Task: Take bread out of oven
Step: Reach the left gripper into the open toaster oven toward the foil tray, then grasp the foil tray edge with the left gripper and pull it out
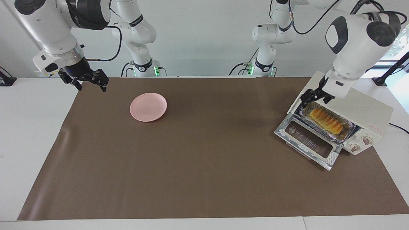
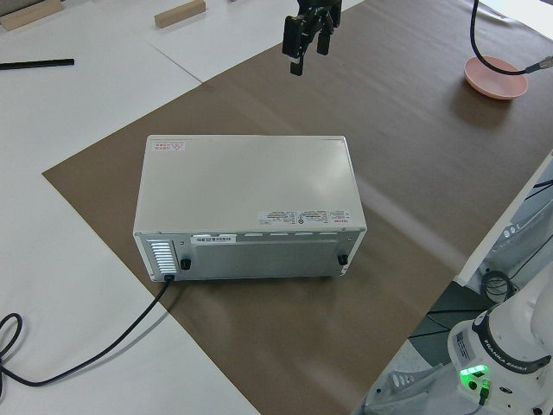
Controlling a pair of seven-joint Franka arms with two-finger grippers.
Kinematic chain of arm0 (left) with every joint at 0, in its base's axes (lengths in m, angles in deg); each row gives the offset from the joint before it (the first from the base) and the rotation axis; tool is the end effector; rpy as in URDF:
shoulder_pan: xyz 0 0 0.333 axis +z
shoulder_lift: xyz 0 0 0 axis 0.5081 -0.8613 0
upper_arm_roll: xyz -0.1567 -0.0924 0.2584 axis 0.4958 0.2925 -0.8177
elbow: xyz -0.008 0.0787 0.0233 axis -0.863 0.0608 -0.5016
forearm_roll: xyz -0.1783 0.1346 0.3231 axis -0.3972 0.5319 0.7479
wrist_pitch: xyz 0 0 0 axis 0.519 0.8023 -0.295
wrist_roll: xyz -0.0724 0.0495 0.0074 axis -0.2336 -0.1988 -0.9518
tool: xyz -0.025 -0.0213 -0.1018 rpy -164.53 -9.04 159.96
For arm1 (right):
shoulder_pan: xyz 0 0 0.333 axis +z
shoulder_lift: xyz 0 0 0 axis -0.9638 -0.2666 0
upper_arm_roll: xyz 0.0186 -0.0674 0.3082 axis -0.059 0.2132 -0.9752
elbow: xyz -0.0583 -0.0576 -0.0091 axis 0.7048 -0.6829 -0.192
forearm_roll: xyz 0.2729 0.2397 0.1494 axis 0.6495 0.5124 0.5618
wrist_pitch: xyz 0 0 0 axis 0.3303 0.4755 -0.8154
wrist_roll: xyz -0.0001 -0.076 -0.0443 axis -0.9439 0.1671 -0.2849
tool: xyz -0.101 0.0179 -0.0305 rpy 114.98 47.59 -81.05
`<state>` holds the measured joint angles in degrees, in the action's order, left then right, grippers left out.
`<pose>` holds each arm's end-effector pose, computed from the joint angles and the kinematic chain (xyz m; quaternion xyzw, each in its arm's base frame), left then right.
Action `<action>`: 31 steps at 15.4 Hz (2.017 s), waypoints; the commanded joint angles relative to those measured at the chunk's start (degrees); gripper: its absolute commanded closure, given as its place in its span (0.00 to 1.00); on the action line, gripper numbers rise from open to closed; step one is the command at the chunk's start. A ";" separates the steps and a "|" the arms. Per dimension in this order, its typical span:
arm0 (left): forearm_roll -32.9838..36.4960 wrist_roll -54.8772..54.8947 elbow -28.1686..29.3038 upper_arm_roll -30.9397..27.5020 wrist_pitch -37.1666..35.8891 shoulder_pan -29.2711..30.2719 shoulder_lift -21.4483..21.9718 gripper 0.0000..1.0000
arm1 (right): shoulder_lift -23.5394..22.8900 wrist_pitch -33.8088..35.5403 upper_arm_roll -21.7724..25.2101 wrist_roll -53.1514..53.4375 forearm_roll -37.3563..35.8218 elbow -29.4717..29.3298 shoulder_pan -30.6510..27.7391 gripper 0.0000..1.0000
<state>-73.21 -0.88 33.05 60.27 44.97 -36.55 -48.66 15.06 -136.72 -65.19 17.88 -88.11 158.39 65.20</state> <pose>0.6156 -0.0572 0.5470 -0.9940 -0.0866 0.0586 0.0316 0.5369 -0.0433 0.5899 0.9986 -0.0305 -0.0396 0.0159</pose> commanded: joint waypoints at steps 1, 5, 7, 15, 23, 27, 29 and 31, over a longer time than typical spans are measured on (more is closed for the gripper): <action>2.14 -10.52 -5.91 -0.54 3.04 -0.92 -6.79 0.00 | 0.98 0.15 -0.44 -0.98 -0.38 1.03 -0.50 0.00; 7.14 -18.06 3.38 -1.15 9.55 -0.31 -4.78 0.00 | 0.98 0.15 -0.44 -0.98 -0.30 1.03 -0.50 0.00; 10.75 -26.32 8.13 -1.15 12.46 -0.48 -3.72 0.00 | 0.98 0.15 -0.44 -0.98 -0.30 1.03 -0.50 0.00; 11.11 -27.94 23.44 -1.24 24.41 2.15 0.77 0.00 | 0.98 0.15 -0.53 -0.98 -0.38 1.03 -0.50 0.00; 11.20 -27.41 25.11 -1.24 30.04 3.56 0.24 0.16 | 0.98 0.15 -0.44 -0.98 -0.38 1.03 -0.50 0.00; 11.29 -27.41 25.90 -1.24 30.40 3.65 0.33 0.40 | 0.98 0.15 -0.44 -0.98 -0.30 1.03 -0.50 0.00; 11.55 -27.41 26.69 -1.24 30.40 3.65 0.50 0.50 | 0.98 0.15 -0.53 -0.98 -0.38 1.03 -0.50 0.00; 11.64 -27.41 27.39 -1.24 30.22 3.65 0.77 0.65 | 0.98 0.15 -0.44 -0.98 -0.38 1.03 -0.50 0.00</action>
<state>-63.23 -27.96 57.60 58.76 73.74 -33.31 -49.57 15.06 -136.72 -65.19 17.88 -88.11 158.39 65.20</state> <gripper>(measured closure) 0.471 0.000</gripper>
